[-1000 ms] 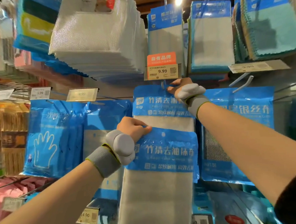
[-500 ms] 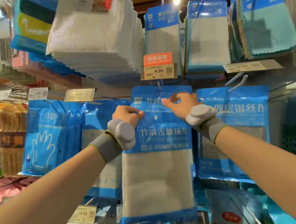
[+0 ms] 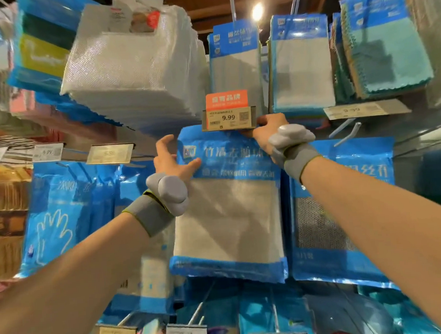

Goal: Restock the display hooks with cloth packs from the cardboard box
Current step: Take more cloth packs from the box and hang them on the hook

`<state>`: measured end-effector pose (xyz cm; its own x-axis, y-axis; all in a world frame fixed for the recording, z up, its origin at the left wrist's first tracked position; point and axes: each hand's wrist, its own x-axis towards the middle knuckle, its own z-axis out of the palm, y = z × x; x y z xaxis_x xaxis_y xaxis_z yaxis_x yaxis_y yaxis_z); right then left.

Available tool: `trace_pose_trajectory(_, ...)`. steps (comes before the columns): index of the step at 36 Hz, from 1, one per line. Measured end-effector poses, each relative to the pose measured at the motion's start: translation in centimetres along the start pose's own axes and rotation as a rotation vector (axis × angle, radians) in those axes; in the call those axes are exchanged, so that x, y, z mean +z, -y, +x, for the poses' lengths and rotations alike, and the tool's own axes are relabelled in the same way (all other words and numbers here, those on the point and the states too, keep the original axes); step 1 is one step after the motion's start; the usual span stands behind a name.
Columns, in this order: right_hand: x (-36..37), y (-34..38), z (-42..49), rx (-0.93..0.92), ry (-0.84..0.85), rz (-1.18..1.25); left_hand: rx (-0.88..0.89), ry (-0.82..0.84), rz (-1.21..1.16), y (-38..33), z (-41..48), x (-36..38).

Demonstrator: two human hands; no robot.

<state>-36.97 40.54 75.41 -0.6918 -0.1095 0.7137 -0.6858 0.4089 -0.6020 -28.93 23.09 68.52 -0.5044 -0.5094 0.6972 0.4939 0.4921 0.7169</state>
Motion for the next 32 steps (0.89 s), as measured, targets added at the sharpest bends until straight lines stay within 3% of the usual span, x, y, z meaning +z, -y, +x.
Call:
trace_pose_trajectory(8, 0.6, -0.4, -0.8, 0.052, -0.033, -0.091, 0.054, 0.247, 0.248, 1.5, -0.6, 0.6)
trace_pose_trajectory(12, 2.1, -1.1, -3.2, -0.085, -0.328, -0.46, 0.008, 0.328, 0.291, 2.3, -1.1, 1.0)
trace_pose_trajectory(14, 3.0, -1.9, -5.2, -0.141, -0.39, -0.473, -0.001, 0.333, 0.291, 3.1, -1.7, 1.0)
trace_pose_trajectory(20, 4.9, -6.6, -11.1, -0.167, -0.142, -0.42, -0.012, 0.202, 0.463, 5.0, -4.1, 1.9)
trace_pose_trajectory(28, 4.3, -8.0, -9.3, -0.216, -0.067, -0.485, -0.033, 0.248, 0.464, 5.8, -3.8, 3.7)
trace_pose_trajectory(32, 5.3, -9.2, -8.4, -0.265, -0.115, -0.497, -0.042, 0.286, 0.37, 6.5, -3.9, 3.9)
